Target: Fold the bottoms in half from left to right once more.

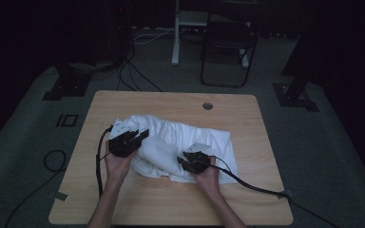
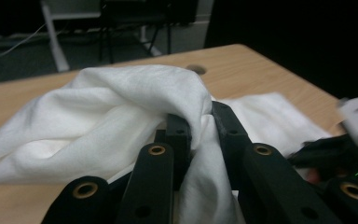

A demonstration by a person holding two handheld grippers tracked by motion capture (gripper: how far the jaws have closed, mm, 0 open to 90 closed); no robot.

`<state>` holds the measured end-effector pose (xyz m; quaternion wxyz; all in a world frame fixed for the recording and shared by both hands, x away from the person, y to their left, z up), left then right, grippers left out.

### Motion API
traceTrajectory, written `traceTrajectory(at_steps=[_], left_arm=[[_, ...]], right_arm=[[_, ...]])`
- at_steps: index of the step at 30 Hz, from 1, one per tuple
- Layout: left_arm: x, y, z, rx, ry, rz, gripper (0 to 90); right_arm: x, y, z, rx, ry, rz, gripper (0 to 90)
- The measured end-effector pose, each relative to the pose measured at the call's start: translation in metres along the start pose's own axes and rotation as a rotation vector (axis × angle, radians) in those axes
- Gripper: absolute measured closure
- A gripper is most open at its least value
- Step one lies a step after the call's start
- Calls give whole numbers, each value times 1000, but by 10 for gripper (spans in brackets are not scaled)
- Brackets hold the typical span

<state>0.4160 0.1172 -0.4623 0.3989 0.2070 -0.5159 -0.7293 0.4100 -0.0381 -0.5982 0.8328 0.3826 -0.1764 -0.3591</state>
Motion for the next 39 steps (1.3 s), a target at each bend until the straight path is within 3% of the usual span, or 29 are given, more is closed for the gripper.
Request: traceTrajectory(at_steps=[1, 3, 4, 5, 6, 8, 9, 10, 11, 12, 13, 15, 16, 17, 19, 21, 23, 25, 26, 27, 28, 29, 30, 31, 34, 37, 39], left_arm=[[5, 3, -2, 0, -8, -15, 798], [19, 13, -6, 11, -28, -47, 798], [19, 13, -6, 11, -28, -47, 798], [25, 16, -9, 5, -30, -73, 798], [25, 16, -9, 5, -30, -73, 798], [30, 15, -14, -12, -37, -96, 798], [30, 15, -14, -12, -37, -96, 798], [32, 13, -17, -23, -44, -105, 798], [32, 12, -17, -27, -47, -108, 798], [32, 12, -17, -27, -47, -108, 798], [34, 11, -19, -28, -54, -104, 798], [34, 11, -19, -28, -57, -105, 798], [35, 12, -19, -29, -60, -105, 798], [36, 12, -20, -30, -64, -107, 798], [40, 13, -22, -33, -75, -117, 798], [42, 13, -24, -35, -79, -120, 798], [45, 13, -27, -40, -90, -127, 798], [49, 12, -30, -47, -99, -136, 798], [50, 12, -32, -50, -102, -141, 798], [52, 12, -33, -51, -105, -142, 798], [54, 12, -34, -54, -109, -150, 798], [56, 13, -35, -56, -112, -155, 798], [60, 13, -37, -60, -116, -166, 798], [60, 13, -37, -60, -116, -166, 798], [68, 14, -42, -74, -126, -191, 798], [74, 13, -46, -82, -138, -202, 798], [81, 12, -51, -91, -153, -212, 798]], right_arm=[[-2, 1, -1, -13, -20, 27, 637], [-8, 4, -4, -21, -20, 30, 644], [-8, 4, -4, -21, -20, 30, 644], [-11, 7, -8, -16, 17, 5, 644], [-11, 7, -8, -16, 17, 5, 644], [-11, 10, -2, -48, 84, 4, 628], [-11, 10, -2, -48, 84, 4, 628], [-1, 22, 10, 2, 119, -47, 645], [10, 31, 15, 36, 81, -72, 653], [10, 31, 15, 36, 81, -72, 653], [27, 50, 21, 99, 61, -131, 657], [34, 57, 20, 113, 62, -150, 657], [53, 62, 7, 83, 5, -166, 657], [60, 61, -2, 55, -6, -183, 662], [67, 53, -23, 14, 14, -231, 667], [67, 39, -40, -61, 34, -247, 657], [66, 33, -46, -79, 44, -238, 655], [64, 34, -33, -89, 37, -175, 571], [64, 34, -33, -89, 37, -175, 571], [62, 35, -15, -72, 6, -112, 558], [60, 35, -4, -47, 8, -93, 556], [60, 35, -4, -47, 8, -93, 556], [59, 28, 20, -13, 0, -80, 558], [59, 28, 20, -13, 0, -80, 558], [68, -1, 45, -33, -81, -34, 558], [88, -23, 58, -30, -146, -92, 568], [95, -30, 60, -33, -154, -121, 570]])
Point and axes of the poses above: each handheld gripper's, and its own axes: z roughly backward along the jaws, y roughly out of its top, x roughly to its right, the point moved 10 cm from there along -z, roughly forward along the jaws, and after that the axes turned 1 degree about -y, right-handed, at the moved point
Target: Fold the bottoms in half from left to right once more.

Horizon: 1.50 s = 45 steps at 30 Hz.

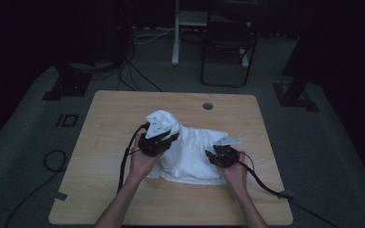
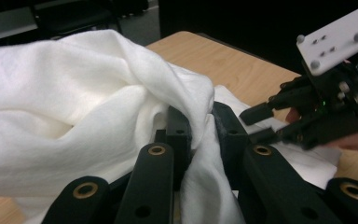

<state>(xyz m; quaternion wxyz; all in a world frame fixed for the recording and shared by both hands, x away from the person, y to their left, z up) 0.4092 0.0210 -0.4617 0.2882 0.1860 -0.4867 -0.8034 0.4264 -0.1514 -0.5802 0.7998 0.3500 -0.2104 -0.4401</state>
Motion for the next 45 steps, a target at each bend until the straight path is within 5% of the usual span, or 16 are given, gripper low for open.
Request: traceTrajectory(at_steps=[3, 11, 13, 16, 18, 22, 28, 33, 34, 37, 41, 45], left_arm=[[11, 2, -14, -9, -26, -10, 798], [54, 9, -48, -47, -121, -62, 798], [64, 6, -60, -59, -143, -68, 798], [76, -6, -81, -73, -188, -39, 798], [82, -21, -97, -91, -220, -24, 797], [94, -59, -130, -172, -256, -8, 797], [94, -69, -137, -199, -243, 0, 796], [94, -68, -137, -203, -242, -2, 795], [94, -68, -137, -204, -243, 1, 793], [94, -67, -135, -206, -240, 5, 788], [92, -63, -131, -213, -240, 40, 737], [95, -43, -110, -167, -225, -7, 608]], right_arm=[[14, -23, -15, -98, -2, -55, 568], [1, -18, -25, -57, 50, -48, 605], [-7, -18, -24, -45, 104, -20, 617], [-3, -20, -20, -41, 139, -53, 603], [18, -19, -3, 33, 167, -168, 584], [43, -7, 22, 120, 170, -222, 540], [49, 11, 55, 221, 176, -219, 478], [36, 33, 65, 287, 231, -212, 422], [24, 42, 61, 275, 259, -183, 418], [19, 44, 49, 227, 243, -153, 467], [21, 38, 26, 143, 231, -146, 754], [29, 37, 18, 129, 212, -159, 792]])
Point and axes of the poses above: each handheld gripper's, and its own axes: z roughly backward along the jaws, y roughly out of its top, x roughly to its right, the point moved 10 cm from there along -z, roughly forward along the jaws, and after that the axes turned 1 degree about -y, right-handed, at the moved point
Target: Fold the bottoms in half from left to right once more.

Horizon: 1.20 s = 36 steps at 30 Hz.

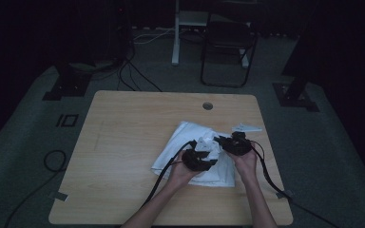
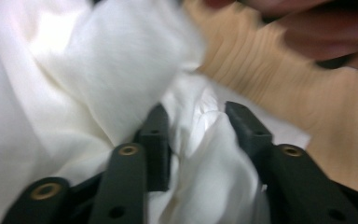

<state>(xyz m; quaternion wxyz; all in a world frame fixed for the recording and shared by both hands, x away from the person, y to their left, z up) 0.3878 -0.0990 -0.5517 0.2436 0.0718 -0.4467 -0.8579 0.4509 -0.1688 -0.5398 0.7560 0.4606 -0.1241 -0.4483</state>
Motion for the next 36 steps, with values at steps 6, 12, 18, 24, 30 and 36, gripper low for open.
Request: traceTrajectory(at_steps=[6, 12, 18, 24, 30, 36], left_arm=[[-8, 46, 72, 202, 34, -25, 570], [-69, 29, 95, 180, 208, 69, 619], [-89, -23, 58, 47, 133, 189, 622], [-79, -41, 30, 17, 177, 173, 656], [-78, -42, 25, -12, 242, 132, 670], [-78, -43, 25, -6, 245, 135, 672]], right_arm=[[12, -3, -7, -40, -40, 10, 792], [18, -5, -11, -51, -39, -1, 790], [21, -7, -15, -62, -45, -2, 783], [26, -14, -18, -87, -63, -5, 777], [26, -9, -12, -78, -79, -1, 691], [16, 19, 8, 6, -98, 36, 602]])
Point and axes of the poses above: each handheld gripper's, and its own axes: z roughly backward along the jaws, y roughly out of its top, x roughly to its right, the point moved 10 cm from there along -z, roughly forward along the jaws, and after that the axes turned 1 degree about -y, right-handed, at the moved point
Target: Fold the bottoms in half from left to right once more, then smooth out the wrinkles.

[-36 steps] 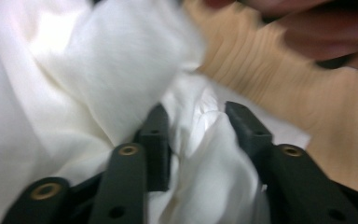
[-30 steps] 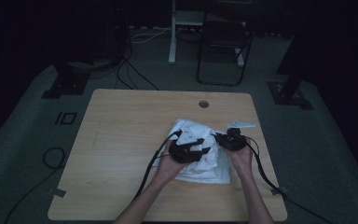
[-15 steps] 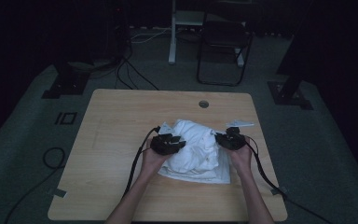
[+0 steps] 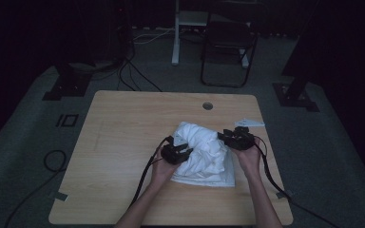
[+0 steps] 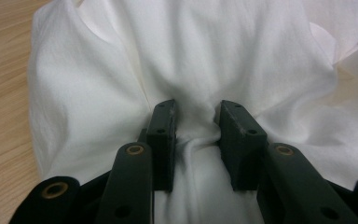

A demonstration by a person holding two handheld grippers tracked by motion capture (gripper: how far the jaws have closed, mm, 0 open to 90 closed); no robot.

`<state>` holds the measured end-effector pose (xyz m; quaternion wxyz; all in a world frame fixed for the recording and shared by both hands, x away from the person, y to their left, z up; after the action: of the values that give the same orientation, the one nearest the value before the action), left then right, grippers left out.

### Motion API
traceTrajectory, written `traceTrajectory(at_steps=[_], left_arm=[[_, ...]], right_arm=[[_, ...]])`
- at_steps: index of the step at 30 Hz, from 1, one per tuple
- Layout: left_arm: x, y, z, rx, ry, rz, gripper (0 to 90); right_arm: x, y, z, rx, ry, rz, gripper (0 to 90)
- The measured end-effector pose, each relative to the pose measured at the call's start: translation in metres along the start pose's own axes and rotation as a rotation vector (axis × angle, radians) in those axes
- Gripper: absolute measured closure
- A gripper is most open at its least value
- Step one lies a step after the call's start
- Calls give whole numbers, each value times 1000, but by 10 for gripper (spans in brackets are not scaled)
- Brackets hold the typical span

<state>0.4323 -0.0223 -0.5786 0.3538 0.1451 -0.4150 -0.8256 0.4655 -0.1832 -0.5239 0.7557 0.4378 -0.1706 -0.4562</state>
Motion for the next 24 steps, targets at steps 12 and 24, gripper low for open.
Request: traceTrajectory(at_steps=[12, 24], left_arm=[[0, -1, 1, 14, 5, 17, 672], [1, -1, 2, 10, 12, 24, 677]], right_arm=[[-14, -24, -25, -163, -5, 40, 738], [34, -14, 34, -64, -214, 29, 733]])
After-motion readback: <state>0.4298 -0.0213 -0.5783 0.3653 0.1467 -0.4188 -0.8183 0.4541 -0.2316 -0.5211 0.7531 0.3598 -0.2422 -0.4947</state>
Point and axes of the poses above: each handheld gripper's, and its own axes: z roughly backward along the jaws, y roughly out of its top, x roughly to its right, the point moved 10 cm from there along -z, roughly forward along the jaws, and after that the axes turned 1 degree about -y, right-handed, at the moved point
